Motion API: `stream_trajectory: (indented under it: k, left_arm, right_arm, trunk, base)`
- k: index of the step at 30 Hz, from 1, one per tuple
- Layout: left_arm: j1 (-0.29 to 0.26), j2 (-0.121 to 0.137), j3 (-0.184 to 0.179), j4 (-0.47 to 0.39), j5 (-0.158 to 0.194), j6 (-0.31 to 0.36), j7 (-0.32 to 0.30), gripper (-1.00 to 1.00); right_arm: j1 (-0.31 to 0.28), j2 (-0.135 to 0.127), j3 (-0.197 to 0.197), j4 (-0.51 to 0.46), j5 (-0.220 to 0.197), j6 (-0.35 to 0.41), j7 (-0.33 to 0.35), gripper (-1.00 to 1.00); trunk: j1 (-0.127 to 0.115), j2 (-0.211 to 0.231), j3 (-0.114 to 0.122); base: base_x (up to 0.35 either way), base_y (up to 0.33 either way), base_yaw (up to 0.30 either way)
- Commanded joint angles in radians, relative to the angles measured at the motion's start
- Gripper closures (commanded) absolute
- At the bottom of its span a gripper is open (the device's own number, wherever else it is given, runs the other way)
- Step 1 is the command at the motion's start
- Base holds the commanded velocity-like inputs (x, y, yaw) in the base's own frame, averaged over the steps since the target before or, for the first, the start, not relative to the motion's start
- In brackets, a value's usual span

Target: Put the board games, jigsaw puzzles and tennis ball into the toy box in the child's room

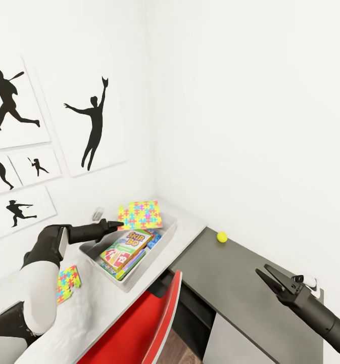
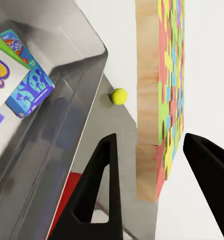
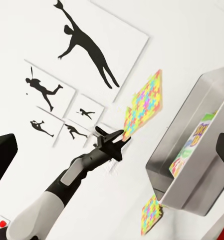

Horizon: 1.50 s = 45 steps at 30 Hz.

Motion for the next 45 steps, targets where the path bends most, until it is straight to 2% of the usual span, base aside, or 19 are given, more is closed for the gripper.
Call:
stream_trajectory:
  k: [1, 5, 8, 11, 13, 17, 21, 25, 33, 40, 45]
  left_arm:
    - [-0.002, -0.004, 0.006, 0.000, -0.008, 0.006, 0.002, 1.00]
    - [-0.002, -0.009, 0.012, -0.001, -0.008, 0.005, 0.016, 1.00]
    - [-0.002, -0.011, 0.041, -0.001, -0.008, 0.005, 0.020, 1.00]
    - [-0.001, -0.011, 0.087, -0.001, -0.008, 0.005, 0.022, 1.00]
    - [0.002, -0.012, 0.101, -0.001, -0.008, 0.004, 0.022, 1.00]
    - [0.007, -0.022, 0.114, -0.001, -0.008, 0.000, 0.022, 1.00]
    - [0.009, -0.047, 0.118, -0.001, -0.009, -0.002, 0.023, 1.00]
    - [0.012, -0.060, 0.119, -0.001, -0.010, -0.003, 0.029, 1.00]
    - [0.015, -0.066, 0.124, -0.001, -0.011, -0.004, 0.080, 1.00]
    - [0.014, -0.083, 0.177, -0.001, -0.010, -0.006, 0.186, 1.00]
    - [0.014, -0.102, 0.197, 0.000, -0.009, -0.059, 0.245, 1.00]
  right_arm:
    - [-0.001, 0.000, -0.001, 0.000, -0.001, 0.005, 0.001, -1.00]
    - [-0.001, 0.000, -0.001, 0.000, -0.001, 0.005, 0.001, -1.00]
    - [-0.001, 0.000, -0.002, 0.000, -0.001, 0.005, 0.002, -1.00]
    - [-0.001, 0.000, -0.002, 0.000, -0.001, 0.005, 0.002, -1.00]
    - [-0.001, 0.000, -0.002, 0.001, -0.001, 0.005, 0.002, -1.00]
    - [-0.001, 0.000, -0.002, 0.001, -0.001, 0.005, 0.002, -1.00]
    - [-0.001, 0.000, -0.002, 0.001, -0.001, 0.005, 0.002, -1.00]
    - [-0.001, -0.001, -0.002, 0.001, -0.001, 0.005, 0.002, -1.00]
    - [-0.001, -0.002, -0.002, 0.001, -0.001, 0.005, 0.002, -1.00]
    - [-0.001, 0.000, -0.002, 0.003, 0.000, 0.003, 0.001, -1.00]
    - [-0.001, 0.000, -0.003, 0.005, 0.000, 0.003, 0.001, -1.00]
  trunk:
    - [0.001, -0.002, -0.002]
    - [0.001, -0.002, -0.002]
    - [0.001, -0.002, -0.002]
    - [0.001, -0.002, -0.002]
    - [0.001, -0.002, -0.002]
    - [0.001, -0.002, -0.002]
    - [0.001, -0.002, -0.002]
    - [0.001, -0.002, -0.002]
    - [0.001, -0.002, -0.002]
    - [0.001, -0.002, -0.002]
    - [0.001, -0.002, -0.002]
  base:
    - [0.000, 0.000, 0.000]
    - [0.000, 0.000, 0.000]
    - [0.000, 0.000, 0.000]
    - [0.000, 0.000, 0.000]
    - [0.000, 0.000, 0.000]
    - [0.000, 0.000, 0.000]
    - [0.000, 0.000, 0.000]
    - [0.000, 0.000, 0.000]
    - [0.000, 0.000, 0.000]
    - [0.000, 0.000, 0.000]
    - [0.000, 0.000, 0.000]
